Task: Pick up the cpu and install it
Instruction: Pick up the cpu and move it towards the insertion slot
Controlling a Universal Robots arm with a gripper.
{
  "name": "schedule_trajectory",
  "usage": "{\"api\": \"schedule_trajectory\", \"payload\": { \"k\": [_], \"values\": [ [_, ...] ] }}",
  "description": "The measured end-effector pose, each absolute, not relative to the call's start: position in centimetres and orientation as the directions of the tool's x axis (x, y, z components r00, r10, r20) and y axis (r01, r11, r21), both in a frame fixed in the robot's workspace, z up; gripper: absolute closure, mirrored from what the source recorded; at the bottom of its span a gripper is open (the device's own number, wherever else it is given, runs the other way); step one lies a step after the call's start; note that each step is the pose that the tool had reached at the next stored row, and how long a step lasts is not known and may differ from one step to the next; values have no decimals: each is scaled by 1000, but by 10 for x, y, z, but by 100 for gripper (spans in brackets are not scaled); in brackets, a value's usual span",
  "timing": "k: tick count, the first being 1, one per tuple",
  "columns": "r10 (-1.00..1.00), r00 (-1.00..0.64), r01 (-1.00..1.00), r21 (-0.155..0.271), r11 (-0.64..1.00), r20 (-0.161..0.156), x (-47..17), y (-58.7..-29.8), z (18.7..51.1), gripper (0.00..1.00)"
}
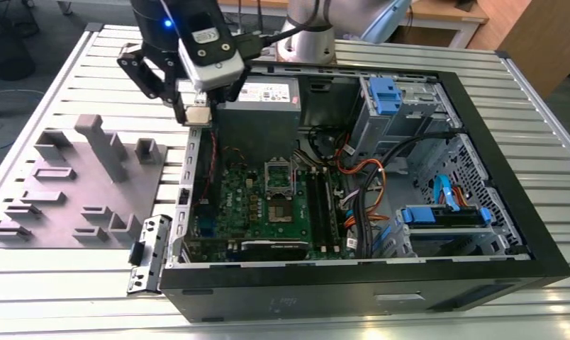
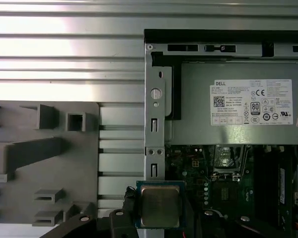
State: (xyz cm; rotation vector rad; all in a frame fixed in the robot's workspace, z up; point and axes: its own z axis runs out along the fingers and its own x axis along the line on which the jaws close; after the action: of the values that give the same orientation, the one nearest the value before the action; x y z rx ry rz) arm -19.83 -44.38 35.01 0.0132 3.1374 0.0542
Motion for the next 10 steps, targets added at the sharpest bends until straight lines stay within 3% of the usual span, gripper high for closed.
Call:
{"api": "schedule_trajectory", "payload": {
  "k": [10],
  "values": [
    [9,-1000,9,34,999,-4,-164,-444,350,53]
  ]
}}
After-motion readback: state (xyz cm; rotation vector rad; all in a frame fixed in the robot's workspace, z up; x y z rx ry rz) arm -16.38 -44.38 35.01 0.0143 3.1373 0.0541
